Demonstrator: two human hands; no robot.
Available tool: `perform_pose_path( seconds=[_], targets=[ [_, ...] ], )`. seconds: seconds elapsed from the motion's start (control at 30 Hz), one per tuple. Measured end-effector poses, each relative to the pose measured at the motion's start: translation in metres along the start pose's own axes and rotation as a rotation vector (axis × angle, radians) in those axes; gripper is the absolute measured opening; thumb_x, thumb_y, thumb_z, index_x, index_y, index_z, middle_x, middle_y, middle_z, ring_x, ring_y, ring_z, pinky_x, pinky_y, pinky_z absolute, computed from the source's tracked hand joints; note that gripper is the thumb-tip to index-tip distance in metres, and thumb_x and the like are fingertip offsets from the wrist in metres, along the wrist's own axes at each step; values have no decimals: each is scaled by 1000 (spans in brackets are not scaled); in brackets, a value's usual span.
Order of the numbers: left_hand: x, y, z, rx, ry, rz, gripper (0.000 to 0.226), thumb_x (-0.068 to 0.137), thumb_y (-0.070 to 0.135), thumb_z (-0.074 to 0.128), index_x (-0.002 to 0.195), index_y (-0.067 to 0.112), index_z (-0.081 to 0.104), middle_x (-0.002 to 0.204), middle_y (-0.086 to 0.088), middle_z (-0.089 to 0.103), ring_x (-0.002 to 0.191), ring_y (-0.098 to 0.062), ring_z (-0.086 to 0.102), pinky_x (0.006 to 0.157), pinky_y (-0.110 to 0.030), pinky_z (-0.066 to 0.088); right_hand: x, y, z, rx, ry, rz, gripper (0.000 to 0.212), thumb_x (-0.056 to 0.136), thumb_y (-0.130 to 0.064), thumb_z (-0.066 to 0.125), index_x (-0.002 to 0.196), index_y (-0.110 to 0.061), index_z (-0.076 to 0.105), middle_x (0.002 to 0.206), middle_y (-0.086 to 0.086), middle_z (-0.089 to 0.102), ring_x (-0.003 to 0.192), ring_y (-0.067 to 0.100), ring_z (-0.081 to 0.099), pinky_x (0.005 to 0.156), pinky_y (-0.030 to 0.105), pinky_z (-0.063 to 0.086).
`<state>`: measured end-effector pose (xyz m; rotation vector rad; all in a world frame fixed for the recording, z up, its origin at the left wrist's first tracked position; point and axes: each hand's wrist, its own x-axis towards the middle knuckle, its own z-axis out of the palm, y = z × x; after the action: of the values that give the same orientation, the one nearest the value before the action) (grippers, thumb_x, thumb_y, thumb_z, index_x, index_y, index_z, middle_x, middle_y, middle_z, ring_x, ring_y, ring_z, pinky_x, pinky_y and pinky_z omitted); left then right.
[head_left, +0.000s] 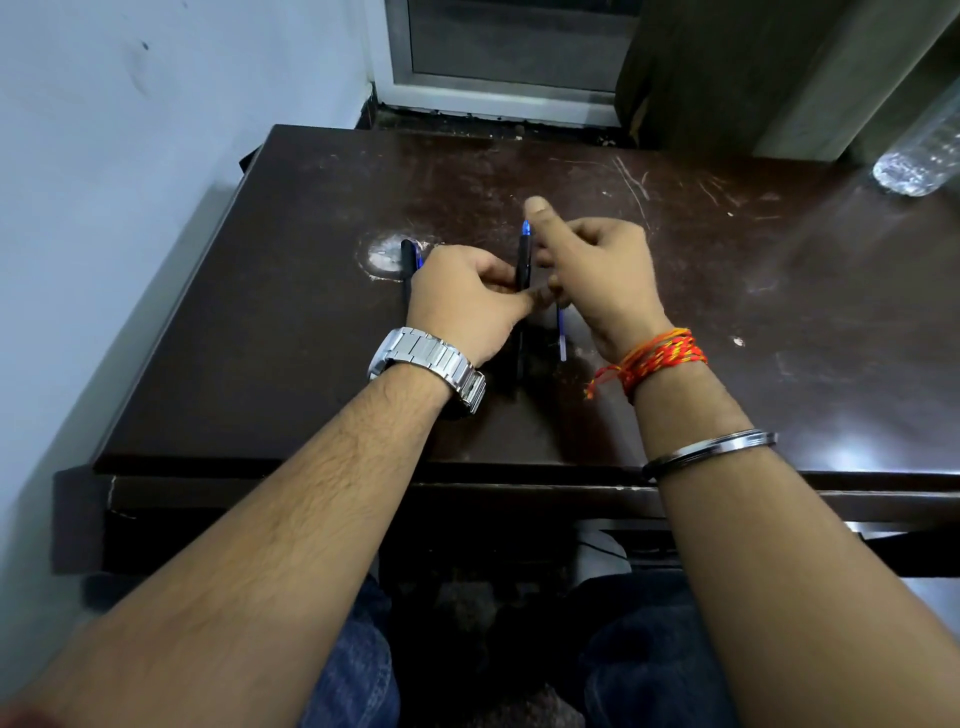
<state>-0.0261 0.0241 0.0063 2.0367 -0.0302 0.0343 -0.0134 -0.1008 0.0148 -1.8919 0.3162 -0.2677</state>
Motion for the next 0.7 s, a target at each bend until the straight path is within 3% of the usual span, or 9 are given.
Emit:
perform_pose_path(
  seconds=[0.07, 0.2, 0.3, 0.37, 0.5, 0.63, 0.7],
  targets=[
    [-1, 0, -1, 8, 14, 9, 20, 67, 28, 88, 68, 22, 69, 65, 4, 72, 55, -10, 66, 60, -27, 57, -3, 1, 3, 98, -98, -12, 43, 73, -48, 79, 68, -7, 69, 53, 0, 61, 53, 15, 58, 56, 39, 55],
    [-2, 3, 0, 50, 47, 36, 16, 68, 26, 87, 77, 17, 77, 66, 6, 73, 58, -4, 67, 59, -22, 54, -3, 3, 5, 155, -87, -64, 24, 79, -28, 81, 69, -8, 69, 58, 1, 62, 57, 13, 57, 53, 30, 50],
    [-1, 5, 0, 67, 75, 72, 13, 70, 26, 86, 75, 17, 77, 61, 7, 70, 54, -4, 64, 54, -19, 49, -1, 2, 5, 218, -139, -47, 25, 86, -21, 74, 73, -1, 70, 67, 13, 62, 65, 24, 58, 64, 43, 54],
    [-1, 5, 0, 71, 77, 83, 12, 70, 25, 86, 74, 17, 78, 60, 7, 68, 54, -4, 64, 52, -18, 48, 0, 2, 6, 229, -172, -47, 25, 90, -19, 69, 71, -3, 68, 67, 14, 62, 64, 25, 59, 64, 41, 53],
    [-3, 7, 1, 76, 103, 73, 7, 74, 24, 81, 72, 18, 77, 58, 10, 67, 51, 0, 59, 47, -15, 43, -1, 2, 6, 237, -154, -29, 28, 91, -19, 67, 69, -2, 69, 60, 7, 62, 46, 8, 53, 45, 20, 42],
    [-5, 10, 1, 163, 70, 105, 18, 77, 32, 77, 71, 14, 78, 62, -1, 71, 55, -8, 63, 47, -14, 43, -3, 2, 5, 296, -53, 21, 26, 83, -23, 77, 73, 0, 71, 63, 7, 64, 52, 15, 58, 49, 27, 51],
    [-6, 12, 0, 184, 58, 123, 25, 76, 35, 78, 70, 11, 78, 61, -4, 71, 54, -13, 62, 50, -21, 45, -3, 1, 4, 315, -10, 45, 25, 82, -24, 78, 70, -3, 70, 62, 6, 63, 55, 17, 59, 52, 32, 54]
  ],
)
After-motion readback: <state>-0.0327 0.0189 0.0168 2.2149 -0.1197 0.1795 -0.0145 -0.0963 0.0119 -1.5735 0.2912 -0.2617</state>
